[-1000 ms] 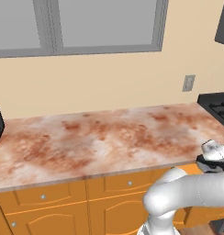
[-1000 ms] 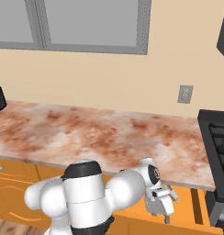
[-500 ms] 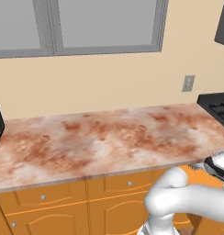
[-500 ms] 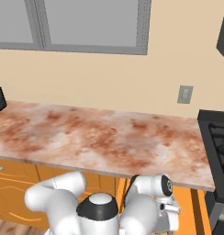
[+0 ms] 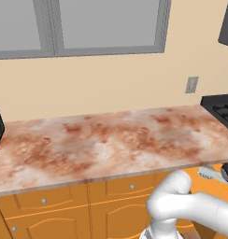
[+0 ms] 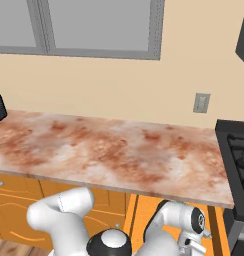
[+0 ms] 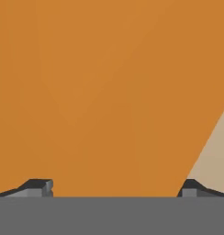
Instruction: Take the tongs from the drawer on the right and place them on the dining counter next to the tray containing the kebab skewer.
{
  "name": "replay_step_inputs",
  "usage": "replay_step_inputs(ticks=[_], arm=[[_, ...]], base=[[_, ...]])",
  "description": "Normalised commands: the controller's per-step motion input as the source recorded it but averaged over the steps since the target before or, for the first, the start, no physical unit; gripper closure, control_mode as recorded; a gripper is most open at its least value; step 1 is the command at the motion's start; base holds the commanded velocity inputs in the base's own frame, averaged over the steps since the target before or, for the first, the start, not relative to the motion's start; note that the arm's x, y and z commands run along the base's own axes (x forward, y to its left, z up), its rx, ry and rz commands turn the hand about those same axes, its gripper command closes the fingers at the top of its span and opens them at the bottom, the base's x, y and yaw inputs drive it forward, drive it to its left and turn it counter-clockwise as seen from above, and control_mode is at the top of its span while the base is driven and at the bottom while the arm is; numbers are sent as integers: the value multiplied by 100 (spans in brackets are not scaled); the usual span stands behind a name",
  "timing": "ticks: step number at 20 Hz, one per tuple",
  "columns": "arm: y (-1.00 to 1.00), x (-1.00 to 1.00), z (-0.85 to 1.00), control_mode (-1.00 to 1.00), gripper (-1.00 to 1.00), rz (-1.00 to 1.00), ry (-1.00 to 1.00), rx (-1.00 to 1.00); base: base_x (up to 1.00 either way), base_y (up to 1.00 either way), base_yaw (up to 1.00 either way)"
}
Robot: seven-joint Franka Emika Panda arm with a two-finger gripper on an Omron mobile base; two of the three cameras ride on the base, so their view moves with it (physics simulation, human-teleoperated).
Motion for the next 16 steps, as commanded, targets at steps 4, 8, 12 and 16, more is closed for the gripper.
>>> replay_step_inputs(ticks=[4, 8, 12, 16], arm=[[-9, -66, -19, -100, -100, -3, 7, 0], [-29, -100, -33, -100, -100, -10, 15, 0], [-21, -75, 24, -100, -100, -14, 2, 6], [2, -39, 100, -100, -100, -25, -25, 1]], base=[[0, 0, 0], [0, 0, 0], [0, 0, 0], [0, 0, 0]])
